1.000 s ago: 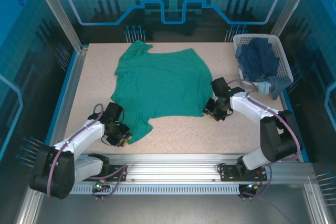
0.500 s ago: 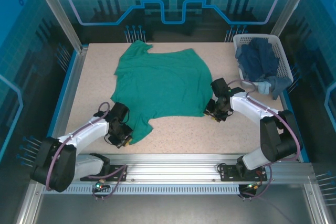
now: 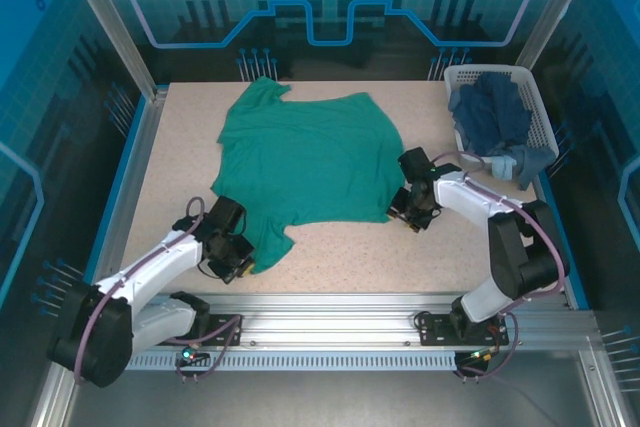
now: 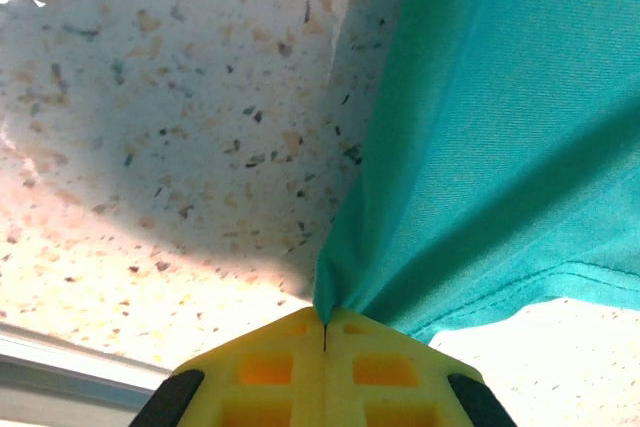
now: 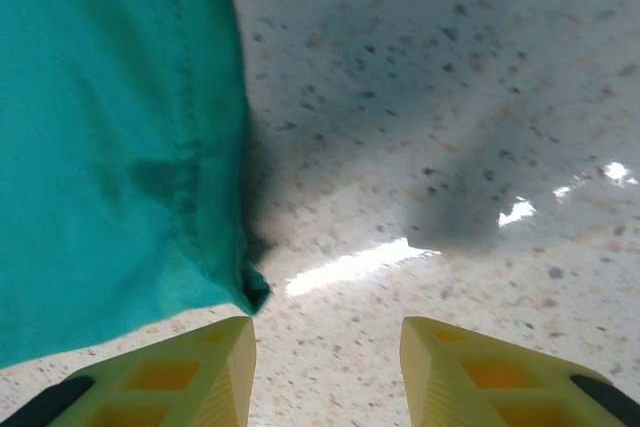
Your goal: Fold and stack the t-shirts
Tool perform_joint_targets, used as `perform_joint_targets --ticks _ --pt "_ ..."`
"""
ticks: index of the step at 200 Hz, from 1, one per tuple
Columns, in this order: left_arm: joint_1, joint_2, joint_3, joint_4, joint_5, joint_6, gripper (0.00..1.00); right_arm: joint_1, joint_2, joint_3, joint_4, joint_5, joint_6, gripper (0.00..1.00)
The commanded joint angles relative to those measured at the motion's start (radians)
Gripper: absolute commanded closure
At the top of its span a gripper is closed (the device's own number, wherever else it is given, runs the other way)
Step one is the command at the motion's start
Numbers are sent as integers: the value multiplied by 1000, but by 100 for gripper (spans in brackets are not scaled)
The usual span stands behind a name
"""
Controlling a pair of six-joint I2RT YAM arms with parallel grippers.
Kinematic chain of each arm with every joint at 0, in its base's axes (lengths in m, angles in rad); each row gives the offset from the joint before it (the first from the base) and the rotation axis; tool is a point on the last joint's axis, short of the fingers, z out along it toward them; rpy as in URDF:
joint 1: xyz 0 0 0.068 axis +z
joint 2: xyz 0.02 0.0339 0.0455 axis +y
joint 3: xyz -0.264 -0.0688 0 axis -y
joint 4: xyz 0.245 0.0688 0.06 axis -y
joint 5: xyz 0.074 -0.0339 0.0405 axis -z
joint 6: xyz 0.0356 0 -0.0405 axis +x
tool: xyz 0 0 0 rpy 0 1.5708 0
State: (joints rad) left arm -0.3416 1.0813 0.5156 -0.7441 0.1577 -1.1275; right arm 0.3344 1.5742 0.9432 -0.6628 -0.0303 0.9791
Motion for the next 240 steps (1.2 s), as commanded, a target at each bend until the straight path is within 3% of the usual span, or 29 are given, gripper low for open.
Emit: perform_joint_targets --ticks 1,89,125,147,167,199,240 --pt "-6 -32 11 -81 19 -11 100 32 34 48 20 -17 23 57" --pt "-7 -54 -2 -94 38 -18 100 47 168 102 -13 -3 52 64" --pt "-7 -77 6 -131 41 -21 100 48 204 123 10 -3 53 80" --pt "-7 -104 10 -164 49 -27 100 52 185 116 -36 30 57 94" --pt "-9 -129 13 -204 61 -37 100 53 153 96 -86 65 45 100" --pt "-26 -166 6 -266 77 -51 100 52 101 52 -153 77 5 100" --pt "-89 -241 -25 -213 109 -131 100 68 35 4 -205 54 -28 100"
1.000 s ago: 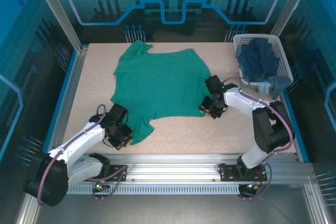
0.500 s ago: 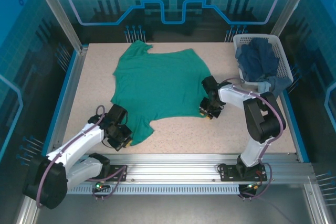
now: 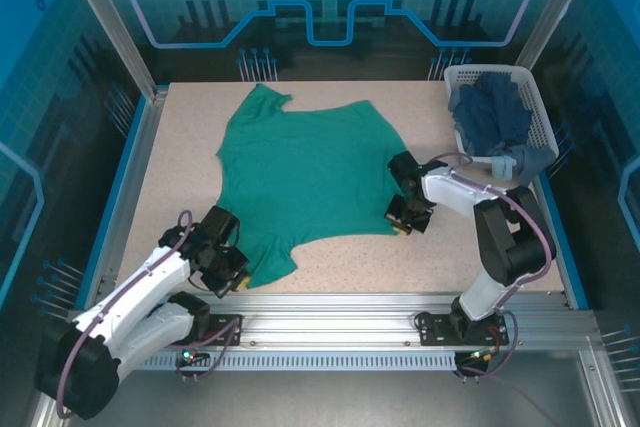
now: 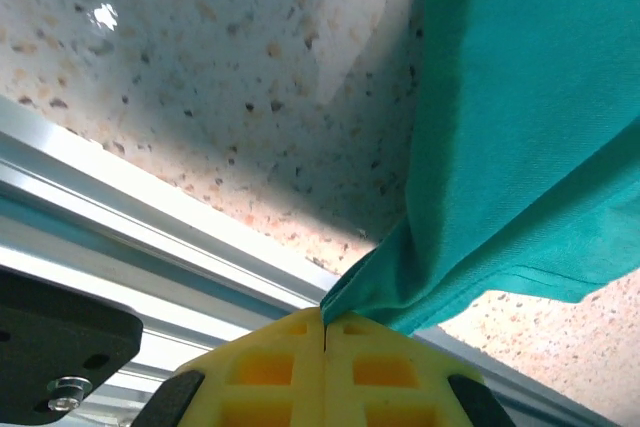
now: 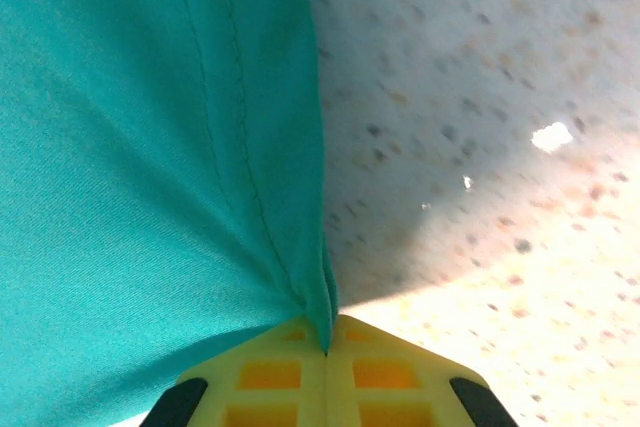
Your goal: Fold and stack the t-shirts
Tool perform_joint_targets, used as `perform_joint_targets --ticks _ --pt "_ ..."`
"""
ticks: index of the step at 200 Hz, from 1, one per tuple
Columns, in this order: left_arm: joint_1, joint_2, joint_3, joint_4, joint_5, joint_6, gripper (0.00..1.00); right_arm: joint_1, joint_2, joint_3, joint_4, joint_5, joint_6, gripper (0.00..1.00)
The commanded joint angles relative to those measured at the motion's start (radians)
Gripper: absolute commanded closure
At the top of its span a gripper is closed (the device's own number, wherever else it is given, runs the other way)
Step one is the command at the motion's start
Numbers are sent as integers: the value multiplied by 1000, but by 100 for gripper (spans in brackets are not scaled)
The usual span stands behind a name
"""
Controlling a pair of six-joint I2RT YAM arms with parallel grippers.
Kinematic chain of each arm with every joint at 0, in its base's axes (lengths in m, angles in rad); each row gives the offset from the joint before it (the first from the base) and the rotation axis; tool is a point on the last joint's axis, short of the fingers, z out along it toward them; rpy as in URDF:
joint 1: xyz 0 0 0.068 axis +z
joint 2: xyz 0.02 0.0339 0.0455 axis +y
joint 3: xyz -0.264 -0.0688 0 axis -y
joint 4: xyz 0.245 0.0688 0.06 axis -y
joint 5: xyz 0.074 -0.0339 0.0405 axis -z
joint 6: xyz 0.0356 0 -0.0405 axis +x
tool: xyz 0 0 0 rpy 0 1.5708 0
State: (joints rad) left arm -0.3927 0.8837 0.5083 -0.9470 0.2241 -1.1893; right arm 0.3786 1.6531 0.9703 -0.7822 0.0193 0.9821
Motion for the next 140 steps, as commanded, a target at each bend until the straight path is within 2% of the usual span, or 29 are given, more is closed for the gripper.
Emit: perform_joint_targets --ticks 1,27,57,108,140 --pt "-38 -45 -18 -6 42 -72 100 25 -45 -23 -86 4 -31 100" --pt "-37 -26 72 39 -28 -59 100 27 -63 6 -90 -5 -46 100" --pt "1 153 263 102 -75 22 100 12 -42 116 -141 11 -65 100" --pt "171 439 566 139 -72 198 100 -57 48 277 -151 -37 -74 100" --pt "239 579 695 159 -46 266 100 -67 146 411 -175 -54 -91 100"
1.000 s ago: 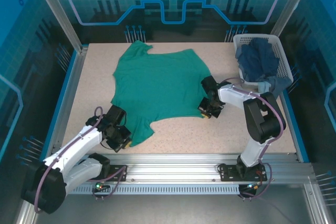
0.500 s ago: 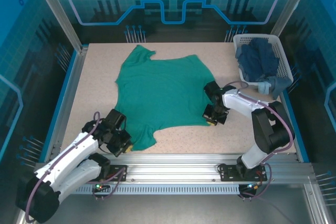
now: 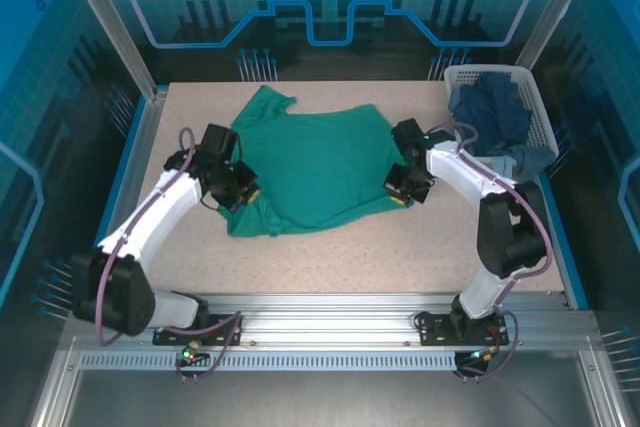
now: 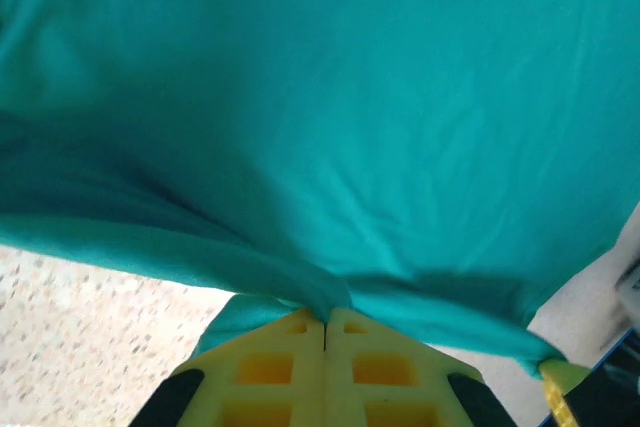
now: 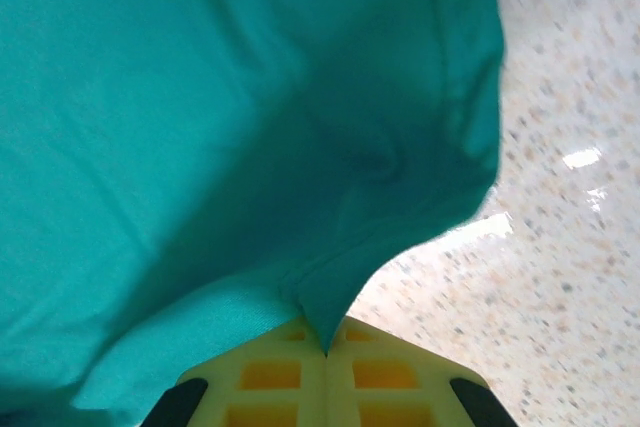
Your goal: Fold and stack the t-shirts
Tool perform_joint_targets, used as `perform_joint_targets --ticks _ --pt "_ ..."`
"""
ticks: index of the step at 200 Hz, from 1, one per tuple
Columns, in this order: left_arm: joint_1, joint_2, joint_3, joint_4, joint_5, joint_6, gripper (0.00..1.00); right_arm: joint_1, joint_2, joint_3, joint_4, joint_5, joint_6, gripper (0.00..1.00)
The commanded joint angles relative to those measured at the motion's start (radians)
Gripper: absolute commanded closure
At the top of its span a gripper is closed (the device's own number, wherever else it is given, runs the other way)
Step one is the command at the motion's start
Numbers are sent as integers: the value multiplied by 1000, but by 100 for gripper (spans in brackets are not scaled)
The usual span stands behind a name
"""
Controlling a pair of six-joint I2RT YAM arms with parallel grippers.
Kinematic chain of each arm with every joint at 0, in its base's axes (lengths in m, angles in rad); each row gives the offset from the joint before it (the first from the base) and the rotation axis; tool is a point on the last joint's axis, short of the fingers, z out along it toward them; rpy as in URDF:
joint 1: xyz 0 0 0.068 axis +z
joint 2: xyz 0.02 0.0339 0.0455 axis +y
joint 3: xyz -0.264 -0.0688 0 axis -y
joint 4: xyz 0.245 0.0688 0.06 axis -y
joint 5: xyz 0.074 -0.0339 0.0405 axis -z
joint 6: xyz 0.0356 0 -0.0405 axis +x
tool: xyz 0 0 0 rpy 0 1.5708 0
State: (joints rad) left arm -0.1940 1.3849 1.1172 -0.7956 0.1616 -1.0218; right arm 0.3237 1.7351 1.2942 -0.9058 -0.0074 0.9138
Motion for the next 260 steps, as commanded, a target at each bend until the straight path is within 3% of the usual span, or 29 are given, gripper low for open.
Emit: perform_joint_targets --ticks 1,76,148,215,260 --pt "41 81 90 8 16 101 100 -12 66 91 -53 -28 -22 100" --pt "97 279 263 10 -1 180 100 -51 222 262 -97 -15 -7 100" --pt "113 351 342 55 25 232 100 -69 317 392 -138 -6 -6 100" --pt "113 476 540 2 41 284 100 -68 331 415 -160 7 24 100" --pt "113 539 586 -20 32 311 100 -75 355 439 -159 4 29 100"
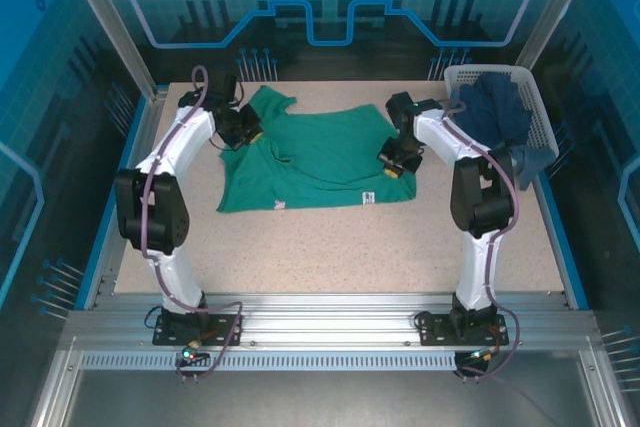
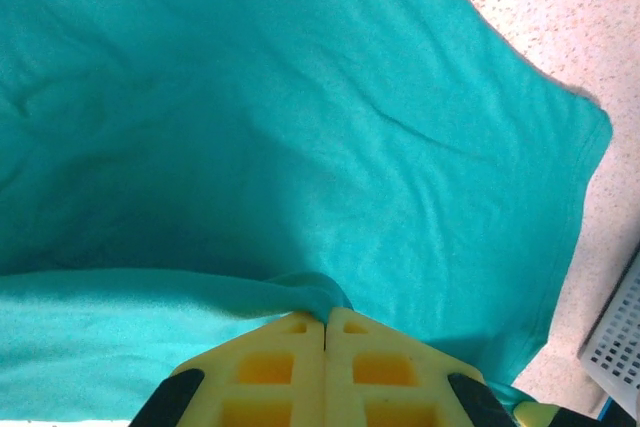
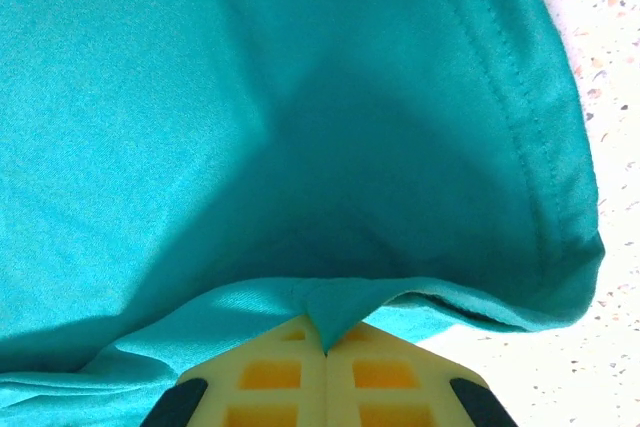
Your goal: Fold and stack the t-shirts
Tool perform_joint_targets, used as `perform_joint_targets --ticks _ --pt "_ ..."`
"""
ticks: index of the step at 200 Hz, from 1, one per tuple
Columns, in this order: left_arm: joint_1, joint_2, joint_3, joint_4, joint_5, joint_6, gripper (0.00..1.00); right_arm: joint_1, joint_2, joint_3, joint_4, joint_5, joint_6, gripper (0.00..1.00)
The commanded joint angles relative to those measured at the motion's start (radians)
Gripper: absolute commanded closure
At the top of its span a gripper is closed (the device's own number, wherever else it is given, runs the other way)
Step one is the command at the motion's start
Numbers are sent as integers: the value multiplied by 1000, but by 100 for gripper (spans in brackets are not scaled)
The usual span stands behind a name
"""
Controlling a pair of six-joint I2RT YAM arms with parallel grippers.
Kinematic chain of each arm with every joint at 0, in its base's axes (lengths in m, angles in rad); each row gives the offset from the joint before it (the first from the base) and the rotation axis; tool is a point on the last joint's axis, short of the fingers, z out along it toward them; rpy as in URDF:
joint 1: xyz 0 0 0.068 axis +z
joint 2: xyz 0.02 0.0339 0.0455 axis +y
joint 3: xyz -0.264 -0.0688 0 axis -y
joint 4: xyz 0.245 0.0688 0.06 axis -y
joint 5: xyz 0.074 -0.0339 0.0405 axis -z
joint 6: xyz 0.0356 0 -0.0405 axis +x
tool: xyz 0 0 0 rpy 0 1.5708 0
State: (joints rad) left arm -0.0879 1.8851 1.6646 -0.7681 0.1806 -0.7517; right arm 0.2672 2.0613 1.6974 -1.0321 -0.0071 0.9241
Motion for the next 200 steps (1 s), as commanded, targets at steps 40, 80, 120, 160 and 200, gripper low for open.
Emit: perform_joint_targets --ticks 40,80,120,160,200 --pt "8 63 50 -63 -24 56 100 -24 53 59 -39 2 27 100" --pt "11 86 75 -54 -33 65 100 -25 73 91 -54 6 33 100" --pt "22 118 103 -45 -37 56 100 -31 103 112 -63 11 50 100" --pt "41 139 114 -24 -36 35 100 -41 121 130 -75 26 80 100" --pt "51 153 124 -17 -36 28 100 -48 116 134 -79 50 117 100"
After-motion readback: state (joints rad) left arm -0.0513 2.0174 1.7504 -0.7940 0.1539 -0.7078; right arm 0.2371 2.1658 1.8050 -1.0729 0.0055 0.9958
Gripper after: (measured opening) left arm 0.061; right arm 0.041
